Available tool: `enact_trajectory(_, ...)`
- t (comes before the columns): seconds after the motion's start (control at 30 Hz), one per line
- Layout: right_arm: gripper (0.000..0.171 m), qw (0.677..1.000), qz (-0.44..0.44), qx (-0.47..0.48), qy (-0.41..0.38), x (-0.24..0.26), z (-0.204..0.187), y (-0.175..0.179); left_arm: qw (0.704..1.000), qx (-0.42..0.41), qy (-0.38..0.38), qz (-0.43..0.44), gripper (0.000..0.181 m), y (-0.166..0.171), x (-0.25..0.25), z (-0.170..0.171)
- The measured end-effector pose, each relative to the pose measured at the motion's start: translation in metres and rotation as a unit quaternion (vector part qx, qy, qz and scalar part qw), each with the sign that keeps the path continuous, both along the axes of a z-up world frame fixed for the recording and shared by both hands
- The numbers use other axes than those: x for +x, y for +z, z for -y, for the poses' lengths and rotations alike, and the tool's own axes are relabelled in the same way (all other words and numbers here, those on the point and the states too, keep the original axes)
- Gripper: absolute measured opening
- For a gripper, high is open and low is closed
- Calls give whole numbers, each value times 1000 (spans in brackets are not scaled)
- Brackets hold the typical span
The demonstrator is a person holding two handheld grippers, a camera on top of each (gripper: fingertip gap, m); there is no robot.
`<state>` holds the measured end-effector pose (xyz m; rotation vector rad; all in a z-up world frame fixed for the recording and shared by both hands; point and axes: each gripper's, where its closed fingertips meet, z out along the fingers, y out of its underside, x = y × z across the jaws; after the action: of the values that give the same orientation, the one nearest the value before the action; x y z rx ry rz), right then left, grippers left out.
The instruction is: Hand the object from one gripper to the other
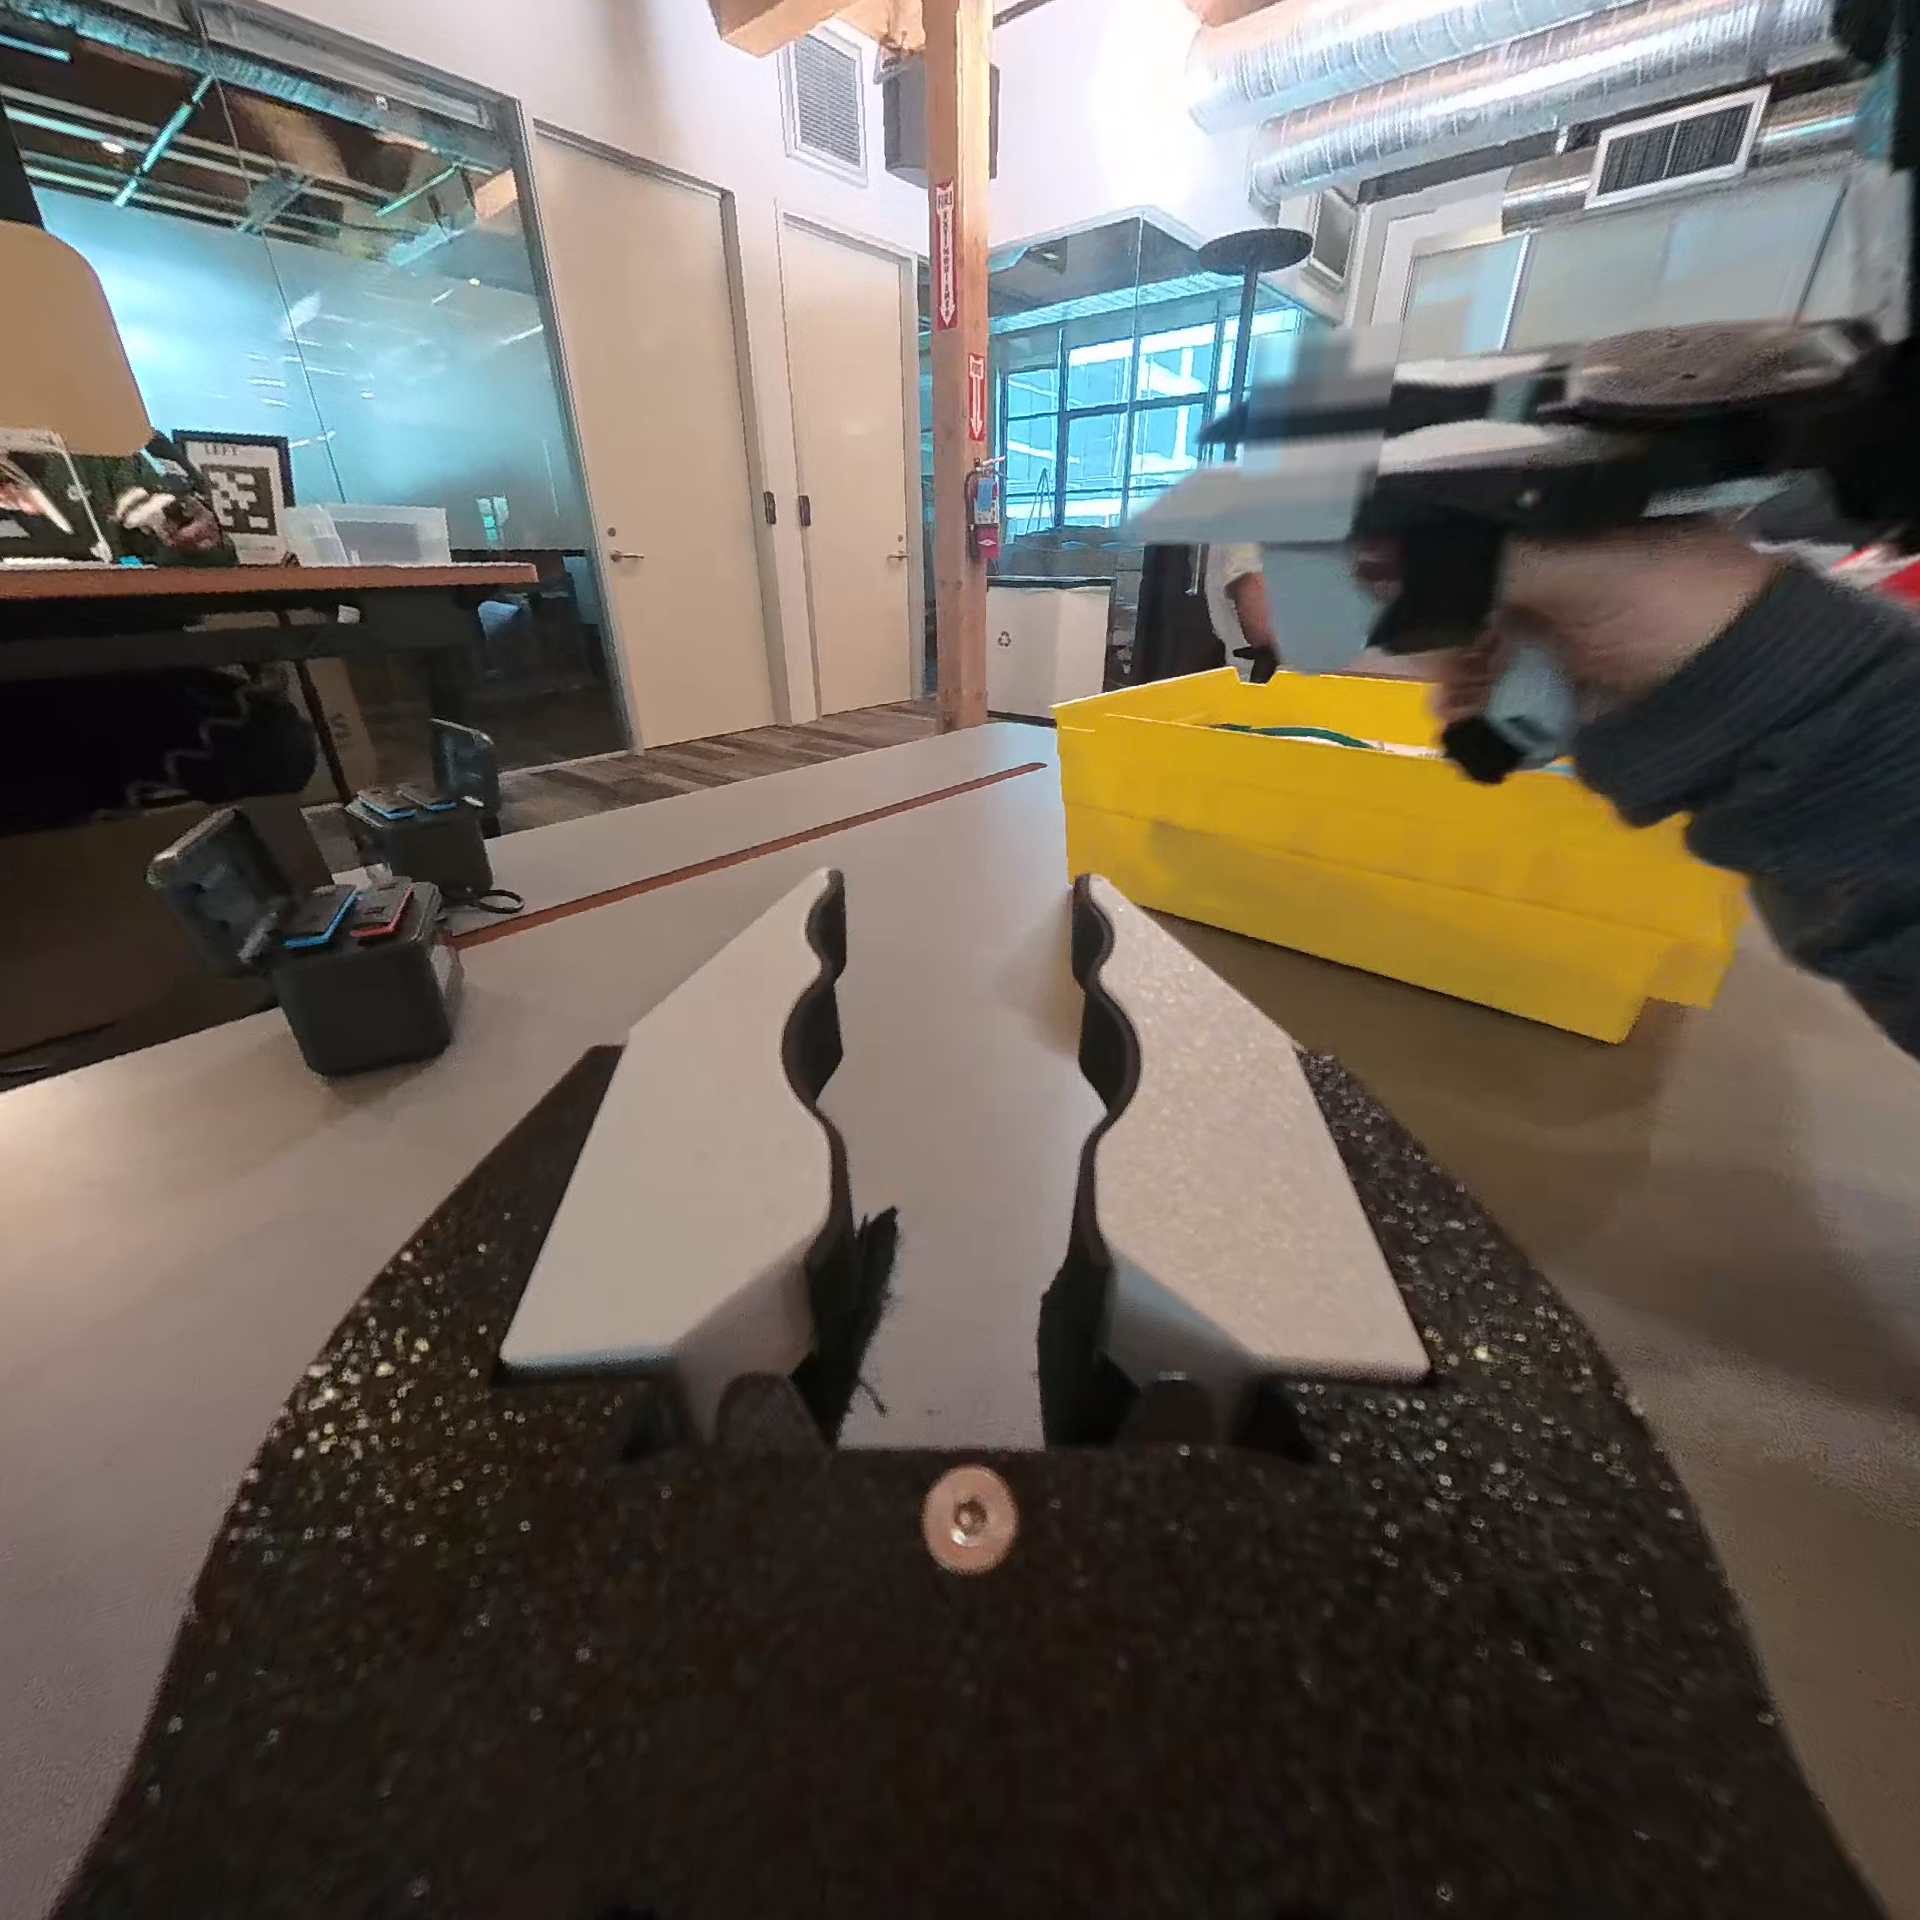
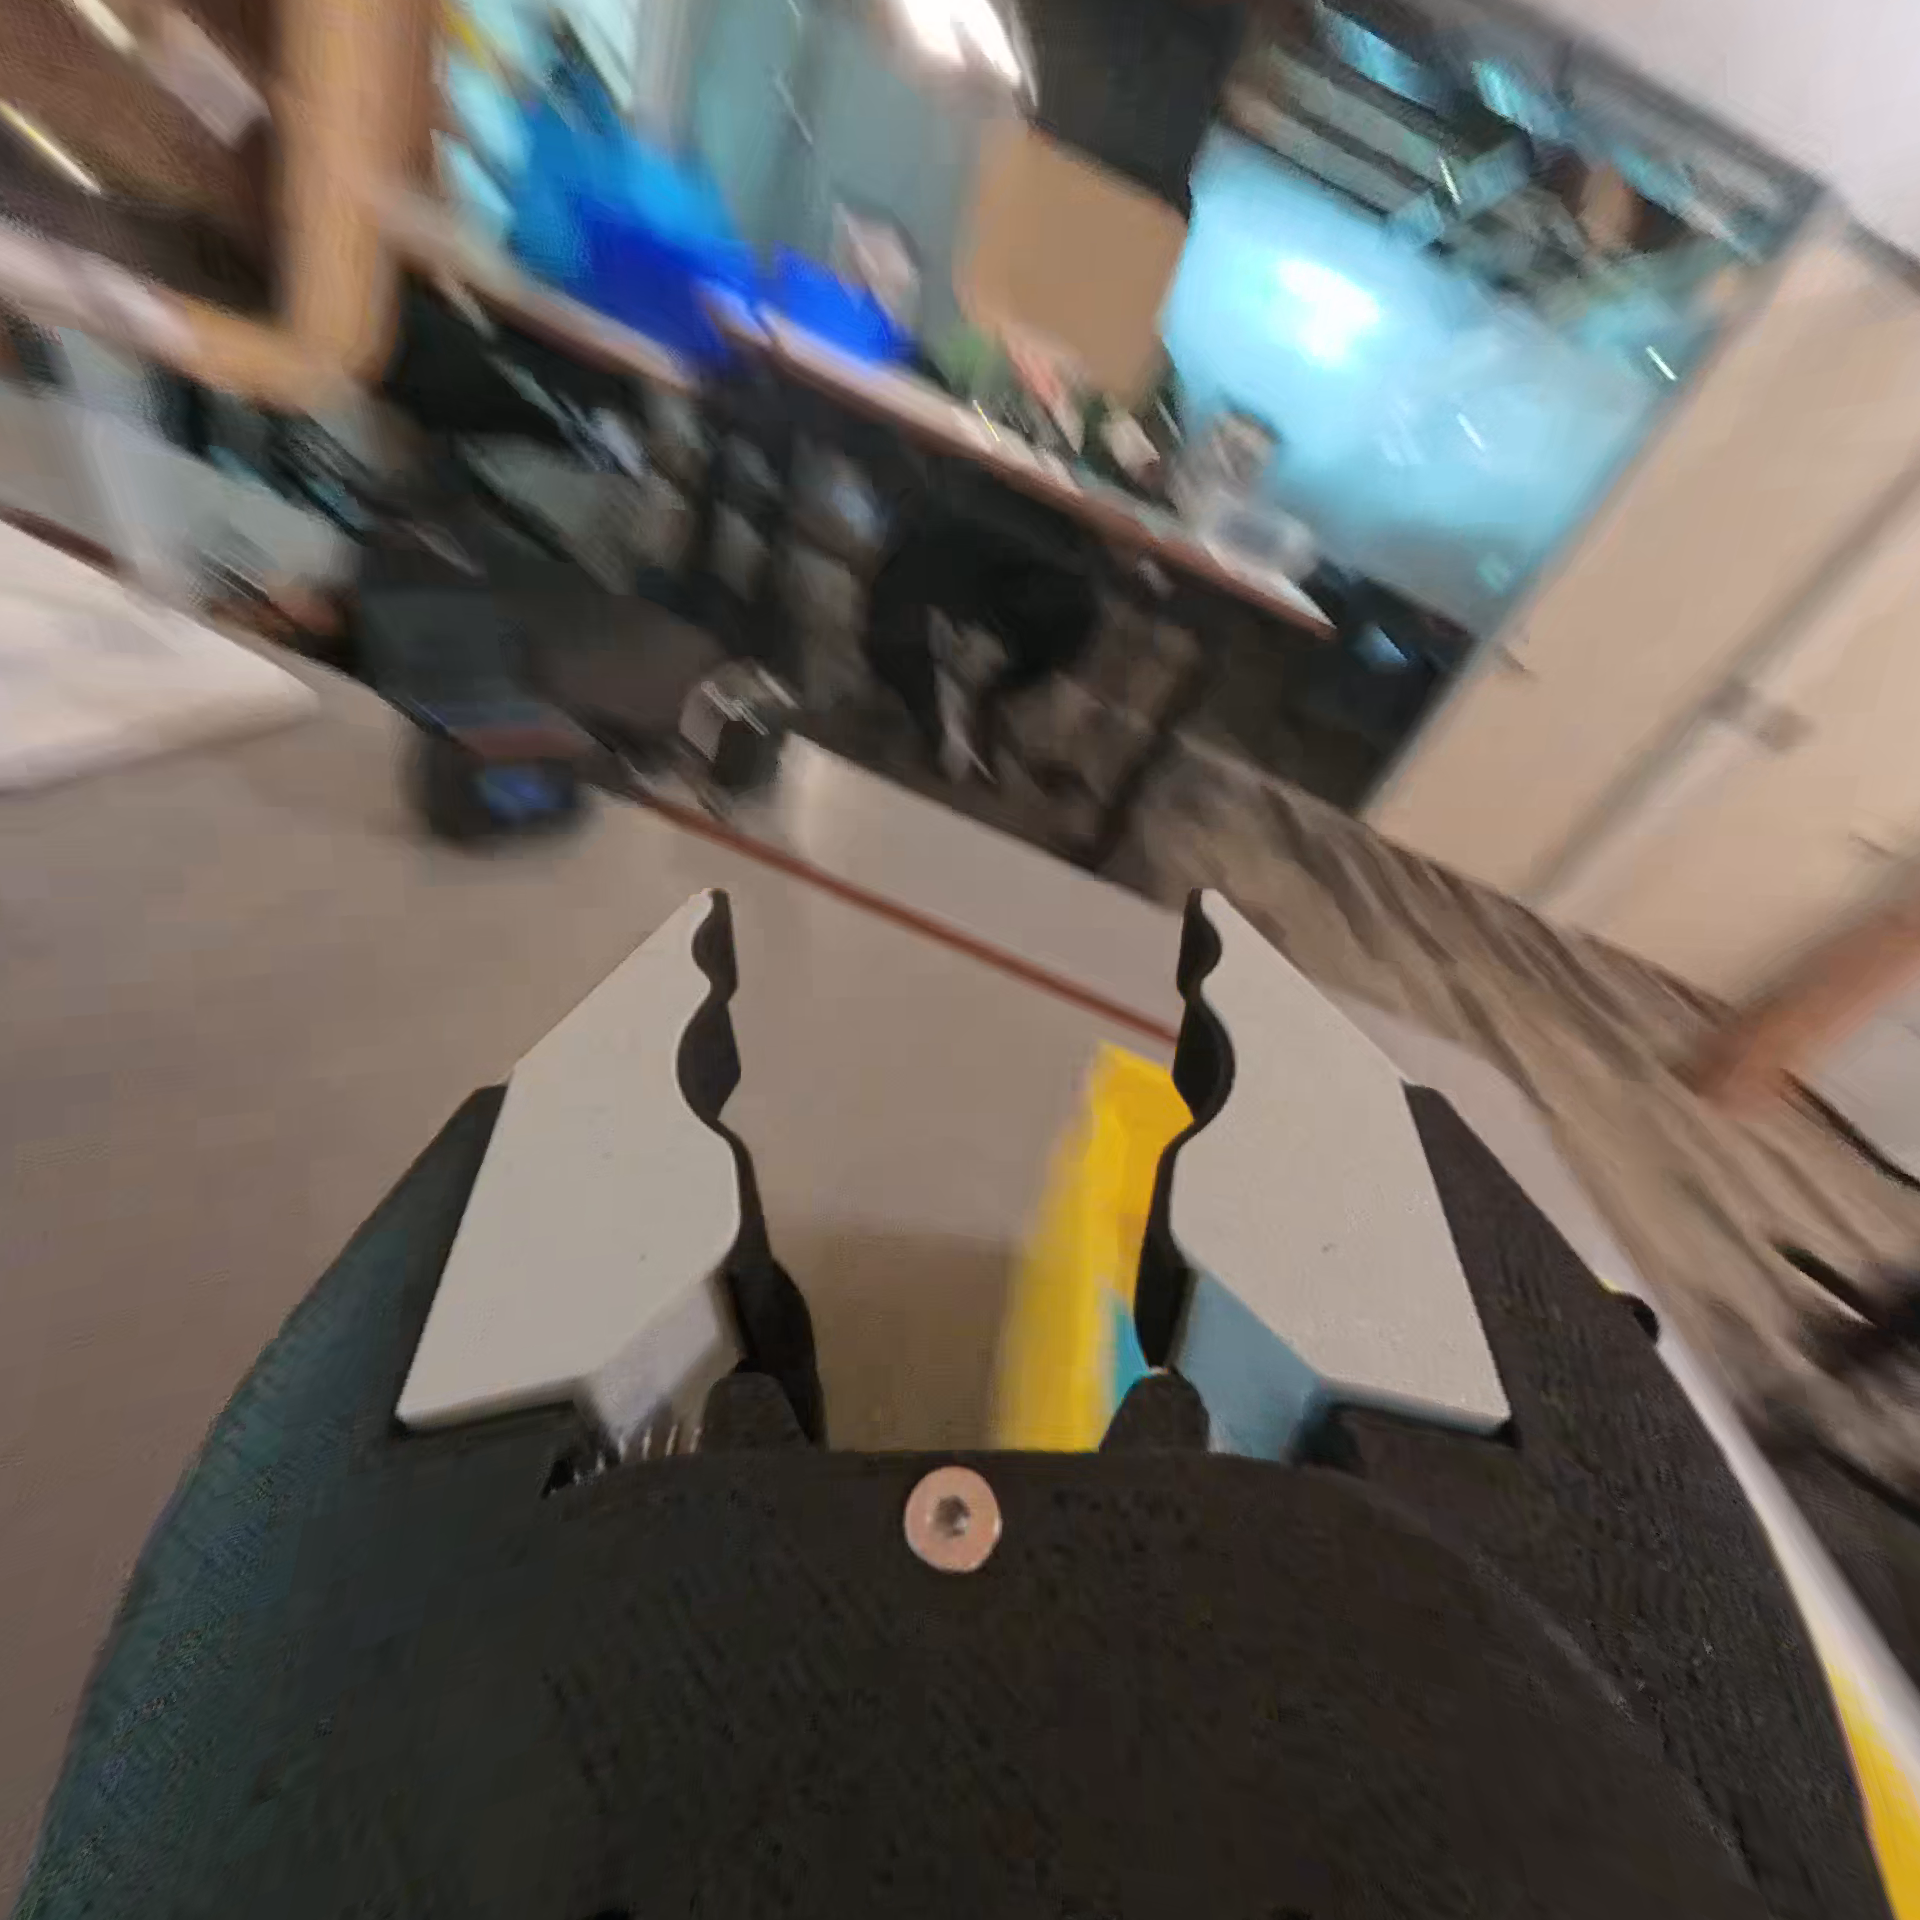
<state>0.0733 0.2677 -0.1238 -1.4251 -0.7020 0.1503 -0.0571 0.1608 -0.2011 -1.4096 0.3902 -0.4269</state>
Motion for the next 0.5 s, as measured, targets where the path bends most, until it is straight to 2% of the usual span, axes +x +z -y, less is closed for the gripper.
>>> enact_trajectory(0.07, 78, 992, -84, 26, 89, -47, 10, 0, 1000, 8, 3, -7, 40, 2, 1, 1)
enact_trajectory(0.13, 73, 984, -118, 59, 121, -74, 11, -17, 1000, 15, 4, -14, 40, 3, 1, 2)
enact_trajectory(0.2, 63, 984, -103, 111, 94, -82, 8, -45, 999, 25, 9, -28, 39, 5, 1, 3)
enact_trajectory(0.27, 52, 982, -14, 149, 114, -101, 16, -73, 998, 39, 14, -50, 39, 8, 2, 5)
enact_trajectory(0.3, 53, 979, 15, 166, 118, -106, 20, -74, 997, 47, 8, -66, 36, 11, 5, 9)
enact_trajectory(0.37, 51, 971, 17, 187, 147, -112, 32, -73, 993, 44, -16, -104, 28, 18, 12, 19)
enact_trajectory(0.43, 51, 971, 17, 181, 155, -113, 34, -75, 992, 26, -23, -125, 35, 33, 10, 34)
enact_trajectory(0.5, 51, 972, 16, 171, 158, -112, 31, -77, 989, 25, 11, -145, 40, 54, -14, 53)
